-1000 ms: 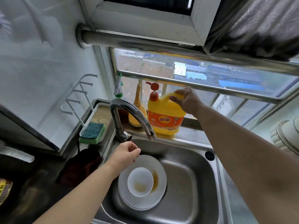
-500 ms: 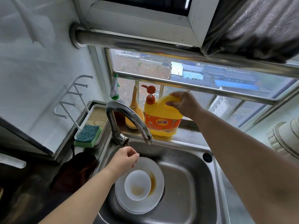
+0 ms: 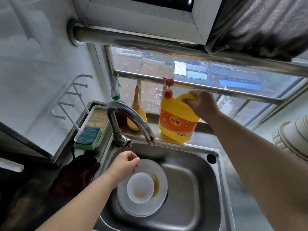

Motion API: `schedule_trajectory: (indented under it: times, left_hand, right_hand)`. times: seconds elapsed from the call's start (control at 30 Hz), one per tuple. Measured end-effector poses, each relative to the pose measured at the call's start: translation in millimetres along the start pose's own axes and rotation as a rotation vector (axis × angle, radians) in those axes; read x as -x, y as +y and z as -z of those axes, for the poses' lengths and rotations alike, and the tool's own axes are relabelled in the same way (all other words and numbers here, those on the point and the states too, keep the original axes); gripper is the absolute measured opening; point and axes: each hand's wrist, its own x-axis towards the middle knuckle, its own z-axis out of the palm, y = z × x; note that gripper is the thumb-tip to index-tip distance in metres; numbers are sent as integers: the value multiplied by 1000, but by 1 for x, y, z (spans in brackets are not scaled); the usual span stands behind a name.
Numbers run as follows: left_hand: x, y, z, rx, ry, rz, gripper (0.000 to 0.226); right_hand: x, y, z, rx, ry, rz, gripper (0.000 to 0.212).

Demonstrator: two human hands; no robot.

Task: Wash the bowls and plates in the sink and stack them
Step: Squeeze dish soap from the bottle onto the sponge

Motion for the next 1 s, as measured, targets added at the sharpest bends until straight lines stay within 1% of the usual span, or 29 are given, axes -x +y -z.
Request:
schedule_trajectory:
  times: [0.1, 0.2, 0.37, 0.5, 0.63, 0.77, 0.83, 0.9, 0.97, 1.0]
  left_hand:
    - [2, 3, -5, -7, -11, -4, 13]
    - [4, 5, -9, -29, -28, -14, 14]
    - [5, 5, -11, -49, -27, -16, 13]
    - [8, 3, -11, -31, -28, -6, 13]
    - [10, 2, -11, -27, -28, -8, 12]
    - [10, 1, -10, -23, -22, -16, 13]
    - [10, 1, -11, -28, -19, -22, 13]
    - [11, 1, -12, -37, -18, -26, 12]
    - [12, 0, -13, -41, -20, -28, 13]
    - [13, -1, -14, -43, -22, -28, 12]
  right_hand:
    - [6, 12, 5, 2, -5, -68, 38]
    - [12, 18, 3, -5, -34, -111, 41]
    - [14, 17, 7, 47, -37, -74, 48]
    - [17, 18, 7, 68, -54, -78, 46]
    - [21, 19, 6, 71, -25, -72, 45]
    - [25, 22, 4, 119, -1, -75, 54]
    - [27, 24, 3, 171, 51, -63, 52]
    - [33, 23, 2, 158, 170, -32, 44]
    - [47, 17, 1, 92, 299, 59, 32]
    - [57, 14, -2, 48, 335, 113, 27]
